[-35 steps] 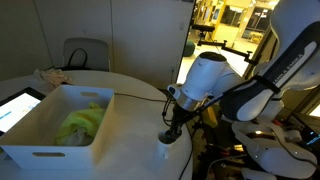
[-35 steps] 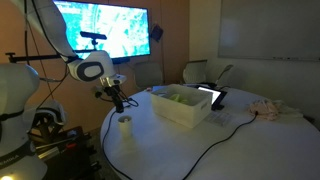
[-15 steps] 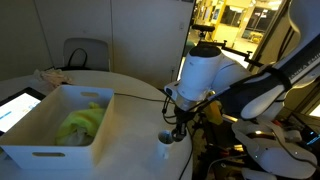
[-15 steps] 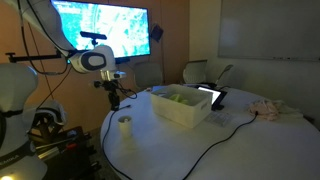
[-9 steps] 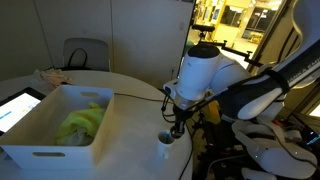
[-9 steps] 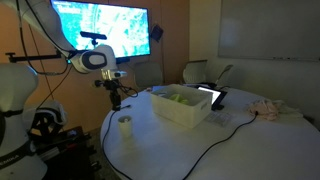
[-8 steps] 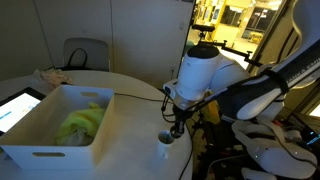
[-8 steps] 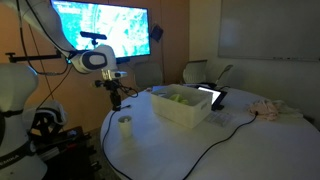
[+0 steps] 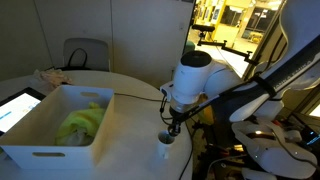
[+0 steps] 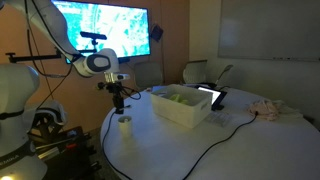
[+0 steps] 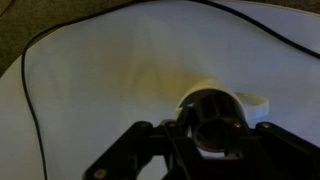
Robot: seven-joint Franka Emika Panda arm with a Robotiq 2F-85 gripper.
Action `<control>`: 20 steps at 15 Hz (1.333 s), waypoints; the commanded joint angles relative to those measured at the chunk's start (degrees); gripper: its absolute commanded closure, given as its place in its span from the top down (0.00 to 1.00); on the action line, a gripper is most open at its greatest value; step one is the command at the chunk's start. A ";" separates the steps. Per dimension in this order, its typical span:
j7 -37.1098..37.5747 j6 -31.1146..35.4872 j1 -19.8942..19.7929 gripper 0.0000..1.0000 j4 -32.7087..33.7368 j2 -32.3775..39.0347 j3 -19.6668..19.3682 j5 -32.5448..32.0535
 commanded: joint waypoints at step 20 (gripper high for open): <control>15.03 8.21 -36.91 0.36 2.87 -4.45 32.79 -23.12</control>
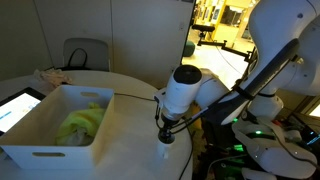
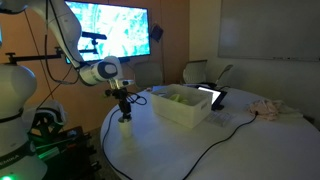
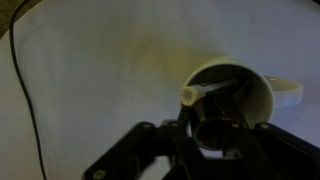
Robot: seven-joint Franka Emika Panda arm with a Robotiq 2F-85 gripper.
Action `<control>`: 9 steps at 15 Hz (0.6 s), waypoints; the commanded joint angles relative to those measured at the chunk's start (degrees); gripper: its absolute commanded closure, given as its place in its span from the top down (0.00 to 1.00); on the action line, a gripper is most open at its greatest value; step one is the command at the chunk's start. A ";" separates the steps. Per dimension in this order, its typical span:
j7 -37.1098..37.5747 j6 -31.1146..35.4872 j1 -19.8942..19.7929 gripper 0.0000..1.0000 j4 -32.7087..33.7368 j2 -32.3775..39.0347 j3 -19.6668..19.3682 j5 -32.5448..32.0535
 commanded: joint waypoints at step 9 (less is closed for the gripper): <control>11.52 -4.24 -17.20 1.00 -0.06 -9.48 15.43 -18.79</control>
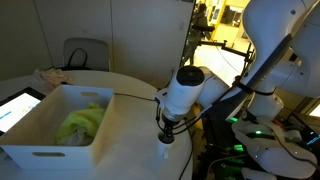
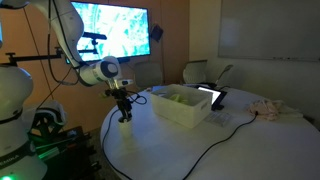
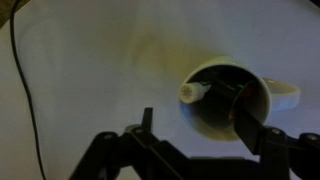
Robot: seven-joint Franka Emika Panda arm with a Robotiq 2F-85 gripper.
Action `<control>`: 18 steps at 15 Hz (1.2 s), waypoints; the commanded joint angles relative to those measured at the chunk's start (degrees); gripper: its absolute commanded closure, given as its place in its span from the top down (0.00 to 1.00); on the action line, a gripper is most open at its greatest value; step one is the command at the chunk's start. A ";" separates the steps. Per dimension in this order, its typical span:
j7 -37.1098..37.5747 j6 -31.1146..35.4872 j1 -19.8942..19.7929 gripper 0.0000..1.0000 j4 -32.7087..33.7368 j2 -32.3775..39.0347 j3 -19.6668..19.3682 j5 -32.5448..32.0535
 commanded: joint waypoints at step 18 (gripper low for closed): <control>-15.77 -34.94 -48.63 1.00 -5.17 -46.86 40.77 14.83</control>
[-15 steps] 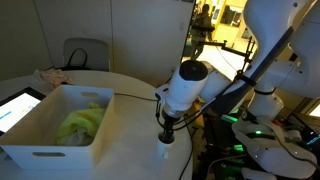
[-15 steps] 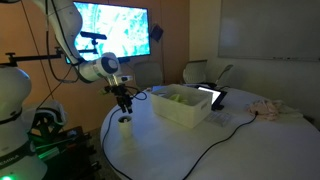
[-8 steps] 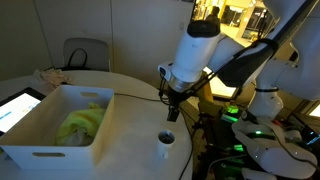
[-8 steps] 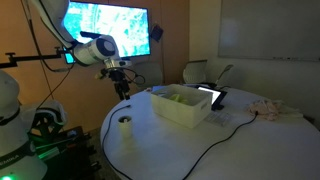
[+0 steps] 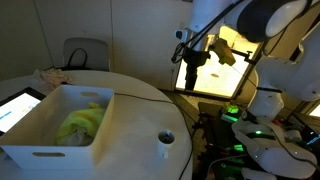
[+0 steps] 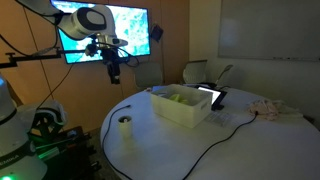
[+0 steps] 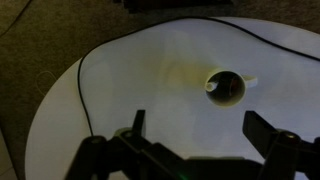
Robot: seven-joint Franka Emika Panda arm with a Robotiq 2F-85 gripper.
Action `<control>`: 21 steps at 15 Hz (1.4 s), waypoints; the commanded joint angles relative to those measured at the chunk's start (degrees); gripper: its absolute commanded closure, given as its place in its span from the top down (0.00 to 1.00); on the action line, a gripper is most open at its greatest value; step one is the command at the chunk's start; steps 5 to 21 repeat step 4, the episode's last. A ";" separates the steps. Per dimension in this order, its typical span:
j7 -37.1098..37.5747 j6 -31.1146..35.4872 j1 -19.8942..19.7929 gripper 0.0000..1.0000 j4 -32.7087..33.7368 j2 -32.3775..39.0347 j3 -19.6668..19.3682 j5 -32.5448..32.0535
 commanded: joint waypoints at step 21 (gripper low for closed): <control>-3.55 -0.51 -6.76 1.00 -4.07 -8.91 3.37 3.97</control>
